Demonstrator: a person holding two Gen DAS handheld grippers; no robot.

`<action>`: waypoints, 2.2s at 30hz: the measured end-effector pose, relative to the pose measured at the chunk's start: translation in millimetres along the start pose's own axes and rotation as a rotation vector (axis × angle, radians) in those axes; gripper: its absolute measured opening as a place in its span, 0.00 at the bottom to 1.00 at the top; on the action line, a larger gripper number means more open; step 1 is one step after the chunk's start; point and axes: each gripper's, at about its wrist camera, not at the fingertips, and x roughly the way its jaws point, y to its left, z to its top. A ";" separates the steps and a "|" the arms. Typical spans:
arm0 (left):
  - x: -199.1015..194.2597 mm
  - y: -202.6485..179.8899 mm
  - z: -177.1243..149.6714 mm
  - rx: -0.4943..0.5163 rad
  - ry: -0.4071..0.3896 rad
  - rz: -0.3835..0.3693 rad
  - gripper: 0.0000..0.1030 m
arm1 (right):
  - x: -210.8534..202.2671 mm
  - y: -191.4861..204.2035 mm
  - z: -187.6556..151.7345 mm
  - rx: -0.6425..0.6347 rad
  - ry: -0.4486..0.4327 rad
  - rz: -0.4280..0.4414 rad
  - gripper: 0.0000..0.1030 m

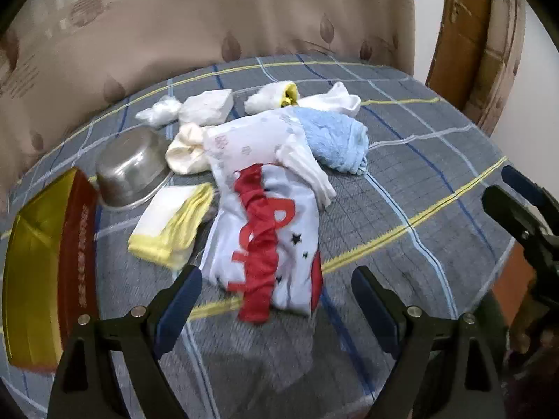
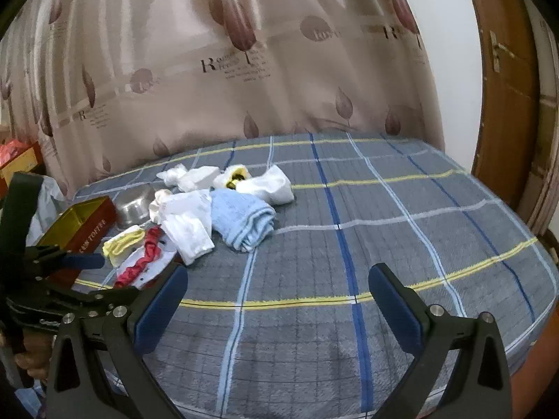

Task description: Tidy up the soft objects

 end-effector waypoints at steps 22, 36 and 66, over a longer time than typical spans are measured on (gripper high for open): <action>18.6 19.5 0.3 -0.093 0.021 0.008 0.15 | 10.7 -2.6 -5.6 -0.005 0.057 0.014 1.00; -33.4 13.8 -37.2 -0.173 -0.021 0.032 0.16 | 35.8 63.0 10.9 -0.225 0.098 0.232 1.00; -109.9 89.0 -27.7 -0.263 -0.094 0.154 0.19 | 137.3 124.2 10.7 -0.540 0.364 0.369 0.17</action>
